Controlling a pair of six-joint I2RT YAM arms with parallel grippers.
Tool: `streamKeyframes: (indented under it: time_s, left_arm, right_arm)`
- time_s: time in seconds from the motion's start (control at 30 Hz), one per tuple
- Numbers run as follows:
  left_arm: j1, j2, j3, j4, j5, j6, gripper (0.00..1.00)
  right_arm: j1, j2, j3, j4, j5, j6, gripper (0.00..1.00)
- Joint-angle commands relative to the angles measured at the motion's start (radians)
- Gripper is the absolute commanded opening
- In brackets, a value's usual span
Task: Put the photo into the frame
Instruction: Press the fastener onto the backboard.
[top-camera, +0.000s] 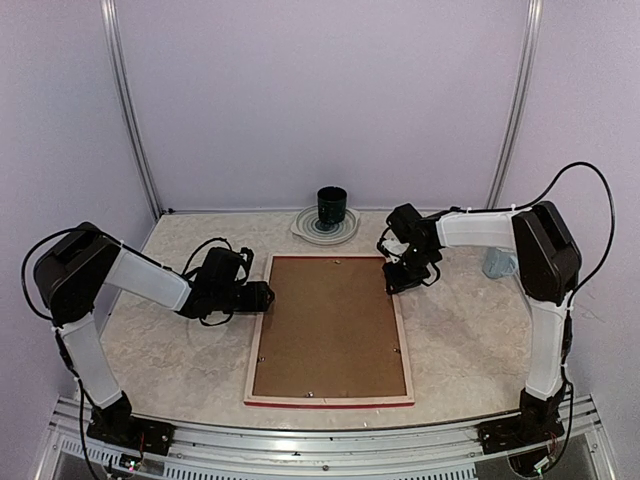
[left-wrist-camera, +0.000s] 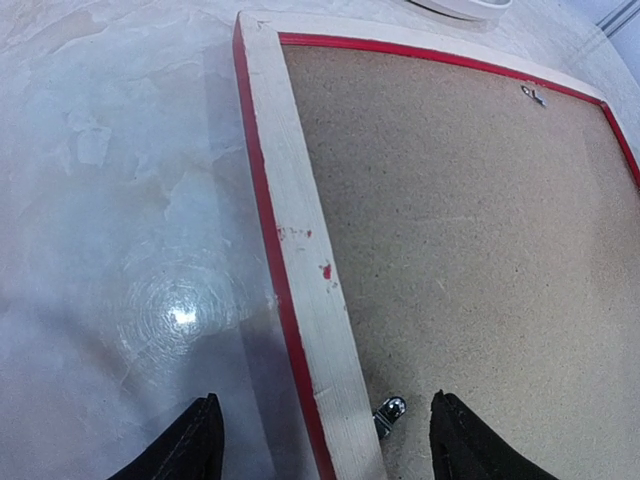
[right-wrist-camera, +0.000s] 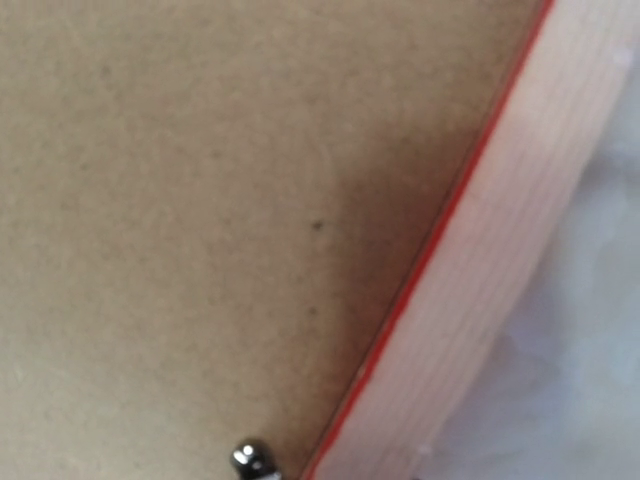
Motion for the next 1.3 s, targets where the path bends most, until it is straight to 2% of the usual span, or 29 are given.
streamKeyframes:
  time_s: [0.0, 0.1, 0.2, 0.37, 0.53, 0.63, 0.9, 1.27]
  left_arm:
    - [0.002, 0.068, -0.02, -0.139, 0.055, -0.001, 0.69]
    - [0.001, 0.075, -0.014, -0.148, 0.048, 0.004, 0.68]
    - [-0.001, 0.078, -0.013, -0.15, 0.043, 0.008, 0.68]
    - [-0.002, 0.075, -0.012, -0.152, 0.037, 0.012, 0.66]
    - [-0.002, 0.061, -0.018, -0.13, 0.037, 0.016, 0.66]
    - [-0.002, 0.051, -0.025, -0.123, 0.036, 0.013, 0.64]
    - [0.01, 0.061, 0.029, -0.154, -0.028, -0.024, 0.58]
    - [0.024, 0.111, 0.112, -0.197, -0.077, 0.004, 0.49]
  right_arm:
    - [-0.005, 0.033, 0.016, -0.015, -0.004, -0.004, 0.24]
    - [-0.005, 0.041, 0.018, -0.017, -0.002, 0.016, 0.22]
    - [-0.005, 0.05, 0.026, -0.024, -0.003, 0.029, 0.24]
    - [-0.005, 0.032, 0.063, -0.052, -0.015, 0.026, 0.37]
    - [-0.005, 0.026, 0.137, -0.106, -0.014, -0.008, 0.57]
    - [-0.005, 0.042, 0.169, -0.133, -0.011, -0.024, 0.61]
    - [-0.005, 0.057, 0.17, -0.148, 0.0, -0.059, 0.62]
    - [-0.005, 0.078, 0.167, -0.143, 0.033, -0.115, 0.59]
